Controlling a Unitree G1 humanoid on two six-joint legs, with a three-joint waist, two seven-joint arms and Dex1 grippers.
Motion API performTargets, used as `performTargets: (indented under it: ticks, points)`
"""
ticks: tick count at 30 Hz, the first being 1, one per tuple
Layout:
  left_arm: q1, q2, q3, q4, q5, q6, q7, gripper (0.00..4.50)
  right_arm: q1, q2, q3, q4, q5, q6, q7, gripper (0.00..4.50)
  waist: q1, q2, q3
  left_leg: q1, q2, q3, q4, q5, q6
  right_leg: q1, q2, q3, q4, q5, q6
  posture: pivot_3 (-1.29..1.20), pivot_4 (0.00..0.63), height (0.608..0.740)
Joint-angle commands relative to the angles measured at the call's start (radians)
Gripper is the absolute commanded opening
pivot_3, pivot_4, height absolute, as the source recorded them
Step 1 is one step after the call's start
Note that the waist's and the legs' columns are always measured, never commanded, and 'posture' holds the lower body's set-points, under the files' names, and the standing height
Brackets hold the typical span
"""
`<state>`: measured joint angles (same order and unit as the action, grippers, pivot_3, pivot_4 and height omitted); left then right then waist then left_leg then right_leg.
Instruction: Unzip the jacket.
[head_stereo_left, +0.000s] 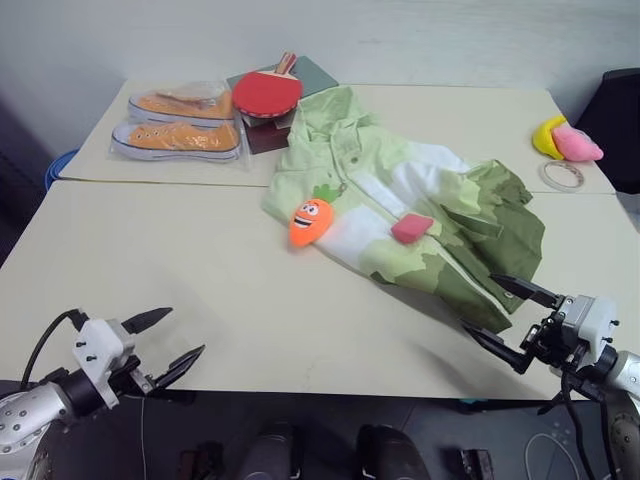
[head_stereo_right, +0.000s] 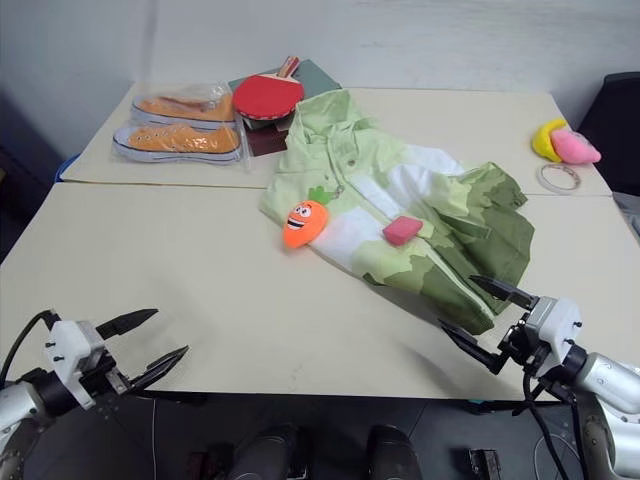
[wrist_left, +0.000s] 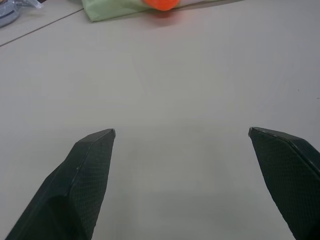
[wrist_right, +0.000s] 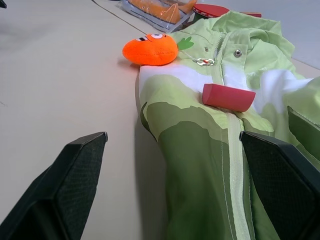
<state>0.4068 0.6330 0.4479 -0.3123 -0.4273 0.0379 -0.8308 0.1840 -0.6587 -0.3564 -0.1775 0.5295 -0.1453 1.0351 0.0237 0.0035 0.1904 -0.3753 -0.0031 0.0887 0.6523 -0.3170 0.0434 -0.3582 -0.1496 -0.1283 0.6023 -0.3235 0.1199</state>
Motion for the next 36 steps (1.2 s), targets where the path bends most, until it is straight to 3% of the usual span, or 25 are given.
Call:
performTargets:
  ticks: [1,8,13,19,22,30,34,36]
  points:
    - [0.004,-0.009,0.006,-0.039,-0.014,0.012,0.015,4.50,-0.017,0.004,0.021,-0.049,0.005,0.015,-0.009,4.46,-0.001,0.000,0.000,0.000,0.000,0.000,0.000,0.000,0.000,0.000,0.000,0.000,0.000,0.000,0.000,0.00,0.150,0.740]
    - [-0.033,0.015,0.006,-0.111,-0.179,0.236,0.022,4.50,-0.049,0.037,0.078,-0.065,-0.015,0.026,-0.049,4.46,-0.001,0.000,0.000,0.000,0.001,0.001,0.000,0.000,0.000,0.000,0.000,0.001,0.000,0.000,0.000,0.00,0.150,0.740]
    - [-0.046,0.053,0.008,-0.131,-0.185,0.234,-0.041,4.50,-0.101,0.017,0.078,-0.084,-0.007,0.080,-0.078,4.46,-0.001,0.000,0.000,0.001,0.000,0.001,0.001,0.000,0.000,0.000,0.000,0.001,0.001,0.000,0.000,0.00,0.150,0.740]
    - [-0.108,0.069,-0.031,-0.211,-0.308,0.335,-0.057,4.50,-0.391,-0.055,0.196,-0.082,-0.078,0.386,-0.215,4.46,-0.023,0.002,0.001,0.002,0.001,0.003,0.001,0.000,-0.001,-0.002,0.000,0.004,0.004,0.001,-0.001,0.00,0.150,0.740]
    - [-0.211,0.059,-0.082,-0.248,-0.369,0.403,-0.009,4.50,-0.584,-0.048,0.278,0.017,-0.078,0.542,-0.219,4.46,-0.024,0.002,0.001,0.001,0.001,0.002,0.000,0.001,-0.002,-0.002,0.001,0.003,0.004,0.000,-0.002,0.00,0.150,0.740]
    - [-0.369,0.038,-0.239,-0.243,-0.349,0.466,0.027,4.50,-0.998,0.048,0.502,0.567,-0.318,0.548,-0.192,4.46,-0.032,0.002,0.001,-0.001,-0.001,0.003,0.003,0.002,0.000,-0.002,0.002,0.000,0.009,0.000,-0.002,0.00,0.150,0.740]
    - [-0.382,0.035,-0.274,-0.220,-0.306,0.447,0.020,4.50,-1.085,0.064,0.555,0.752,-0.387,0.542,-0.128,4.46,-0.032,0.002,0.001,-0.002,-0.001,0.002,0.003,0.002,0.000,-0.002,0.005,-0.001,0.009,0.000,-0.002,0.00,0.150,0.740]
    - [-0.376,0.028,-0.274,-0.223,-0.298,0.440,0.023,4.50,-1.098,0.075,0.540,0.781,-0.389,0.511,-0.112,4.06,-0.031,0.002,0.001,-0.003,-0.001,0.002,0.003,0.002,0.000,-0.003,0.005,-0.001,0.008,0.000,-0.002,0.00,0.150,0.740]
